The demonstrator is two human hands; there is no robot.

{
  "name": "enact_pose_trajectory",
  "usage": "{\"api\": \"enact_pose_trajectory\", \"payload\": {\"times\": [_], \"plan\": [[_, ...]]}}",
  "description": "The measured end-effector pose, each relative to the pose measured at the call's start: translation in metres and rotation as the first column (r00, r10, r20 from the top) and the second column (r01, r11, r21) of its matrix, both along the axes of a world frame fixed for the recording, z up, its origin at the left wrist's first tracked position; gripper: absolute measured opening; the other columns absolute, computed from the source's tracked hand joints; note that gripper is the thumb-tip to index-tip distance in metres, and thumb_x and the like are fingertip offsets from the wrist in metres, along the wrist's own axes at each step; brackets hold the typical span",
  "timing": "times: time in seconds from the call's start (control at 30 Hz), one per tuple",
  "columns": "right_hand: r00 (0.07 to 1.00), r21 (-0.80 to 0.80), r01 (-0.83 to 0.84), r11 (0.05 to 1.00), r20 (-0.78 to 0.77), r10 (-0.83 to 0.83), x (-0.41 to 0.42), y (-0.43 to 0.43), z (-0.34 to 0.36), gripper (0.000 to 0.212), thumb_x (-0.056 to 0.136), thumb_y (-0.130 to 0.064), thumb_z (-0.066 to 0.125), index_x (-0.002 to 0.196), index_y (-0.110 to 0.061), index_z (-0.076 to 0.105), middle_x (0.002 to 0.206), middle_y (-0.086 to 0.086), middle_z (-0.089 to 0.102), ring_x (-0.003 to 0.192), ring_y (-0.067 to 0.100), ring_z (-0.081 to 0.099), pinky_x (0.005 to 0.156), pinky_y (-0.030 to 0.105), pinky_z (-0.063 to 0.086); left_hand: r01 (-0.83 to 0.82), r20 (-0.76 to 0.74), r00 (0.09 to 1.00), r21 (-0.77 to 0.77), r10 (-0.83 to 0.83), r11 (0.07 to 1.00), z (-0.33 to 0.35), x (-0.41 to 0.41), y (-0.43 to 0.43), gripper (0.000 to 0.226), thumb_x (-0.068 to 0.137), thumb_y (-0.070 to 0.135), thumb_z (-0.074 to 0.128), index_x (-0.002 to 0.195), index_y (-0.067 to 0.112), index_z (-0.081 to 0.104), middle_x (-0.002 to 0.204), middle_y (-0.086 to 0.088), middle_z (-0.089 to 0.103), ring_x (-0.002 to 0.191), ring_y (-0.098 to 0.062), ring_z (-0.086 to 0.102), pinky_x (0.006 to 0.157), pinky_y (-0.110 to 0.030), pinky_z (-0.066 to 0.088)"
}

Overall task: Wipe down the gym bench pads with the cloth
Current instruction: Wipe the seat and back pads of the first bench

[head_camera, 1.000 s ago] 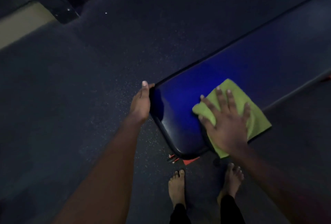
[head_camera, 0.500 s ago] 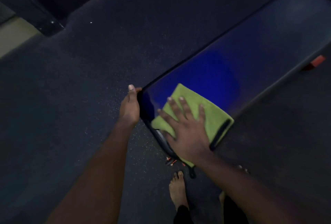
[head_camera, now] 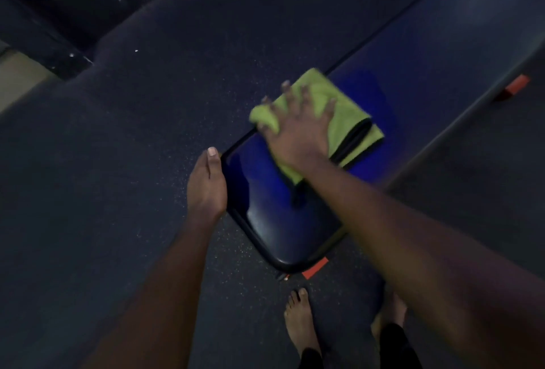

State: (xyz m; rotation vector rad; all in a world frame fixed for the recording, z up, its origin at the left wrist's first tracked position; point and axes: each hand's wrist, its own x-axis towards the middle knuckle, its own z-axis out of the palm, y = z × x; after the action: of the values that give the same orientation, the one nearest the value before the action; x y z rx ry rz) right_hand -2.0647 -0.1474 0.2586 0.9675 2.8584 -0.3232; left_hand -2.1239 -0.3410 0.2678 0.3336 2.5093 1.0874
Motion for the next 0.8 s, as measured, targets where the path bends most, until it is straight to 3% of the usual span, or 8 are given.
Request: {"api": "enact_pose_trajectory", "payload": {"times": [0.07,0.13,0.3,0.47,0.57,0.63,0.7,0.8], "plan": [[0.987,0.034,-0.155,0.987,-0.046,0.156,0.033,-0.039,-0.001,0.064,0.097,-0.068,0.024,0.157,-0.044,0.026,0.172,0.001,0.005,0.158,0.032,0.002,0.111,0.077,0.0,0.013,-0.022,1.0,-0.021,-0.013,1.0,0.003,-0.002,0.003,0.064,0.101,0.06,0.016,0.109,0.015,0.061,0.112,-0.006,0.065,0.105,-0.022,0.059,0.087,-0.037,0.043],[0.981,0.05,-0.167,0.985,-0.096,0.171,0.078,-0.057,-0.006,0.063,0.097,-0.068,0.03,0.156,-0.046,0.028,0.172,-0.002,0.008,0.158,0.029,0.005,0.113,0.075,0.003,0.022,-0.054,0.998,-0.057,-0.025,0.998,0.006,-0.003,0.012,0.065,0.102,0.059,0.015,0.113,0.015,0.063,0.116,-0.006,0.066,0.107,-0.022,0.059,0.088,-0.036,0.043],[0.988,0.059,0.125,0.99,-0.101,-0.118,0.145,-0.005,-0.012,0.064,0.095,-0.073,0.031,0.155,-0.052,0.023,0.171,-0.005,0.01,0.158,0.026,0.007,0.113,0.074,0.01,0.166,0.11,0.981,-0.054,-0.16,0.985,0.015,-0.006,0.059,0.079,0.093,0.073,0.012,0.143,0.026,0.051,0.148,-0.004,0.05,0.136,-0.023,0.045,0.115,-0.045,0.033],[0.93,0.004,0.363,0.932,-0.063,-0.362,0.103,0.086,-0.009,0.063,0.096,-0.074,0.021,0.156,-0.052,0.021,0.172,-0.004,0.007,0.158,0.028,0.0,0.111,0.079,0.006,0.237,0.167,0.965,-0.212,-0.204,0.948,0.007,-0.019,0.078,0.089,0.086,0.08,0.003,0.146,0.03,0.046,0.151,-0.008,0.046,0.139,-0.031,0.04,0.117,-0.05,0.027],[0.917,-0.043,0.397,0.917,-0.018,-0.398,0.04,0.136,-0.002,0.065,0.096,-0.073,0.016,0.157,-0.051,0.017,0.172,0.0,-0.001,0.157,0.033,-0.008,0.11,0.081,-0.001,0.197,0.184,0.97,-0.23,-0.156,0.953,0.002,-0.022,0.076,0.094,0.081,0.084,0.001,0.144,0.032,0.048,0.15,-0.007,0.047,0.139,-0.031,0.041,0.116,-0.05,0.026],[0.959,-0.04,0.282,0.959,0.032,-0.281,-0.003,0.138,0.004,0.064,0.097,-0.07,0.02,0.158,-0.048,0.02,0.172,0.001,0.001,0.157,0.034,-0.007,0.11,0.08,-0.002,0.16,0.171,0.978,-0.235,-0.121,0.959,0.001,-0.024,0.077,0.093,0.082,0.083,0.0,0.14,0.033,0.053,0.147,-0.007,0.05,0.137,-0.031,0.042,0.115,-0.048,0.026],[0.996,-0.009,0.054,0.999,0.065,-0.053,-0.023,0.115,0.007,0.064,0.098,-0.068,0.021,0.158,-0.044,0.024,0.172,0.0,0.008,0.157,0.033,-0.001,0.11,0.079,-0.003,0.142,0.15,0.983,-0.256,-0.106,0.956,0.002,-0.026,0.08,0.088,0.088,0.078,0.001,0.138,0.032,0.056,0.146,-0.008,0.051,0.136,-0.032,0.043,0.114,-0.048,0.026],[0.99,0.013,-0.138,0.99,-0.026,0.138,0.016,0.057,0.005,0.064,0.098,-0.066,0.024,0.158,-0.043,0.026,0.171,-0.002,0.012,0.158,0.03,0.004,0.111,0.076,0.0,0.105,0.133,0.989,-0.325,-0.065,0.94,0.004,-0.024,0.085,0.09,0.091,0.073,0.001,0.14,0.021,0.055,0.147,-0.016,0.049,0.135,-0.036,0.042,0.114,-0.047,0.026]]}}
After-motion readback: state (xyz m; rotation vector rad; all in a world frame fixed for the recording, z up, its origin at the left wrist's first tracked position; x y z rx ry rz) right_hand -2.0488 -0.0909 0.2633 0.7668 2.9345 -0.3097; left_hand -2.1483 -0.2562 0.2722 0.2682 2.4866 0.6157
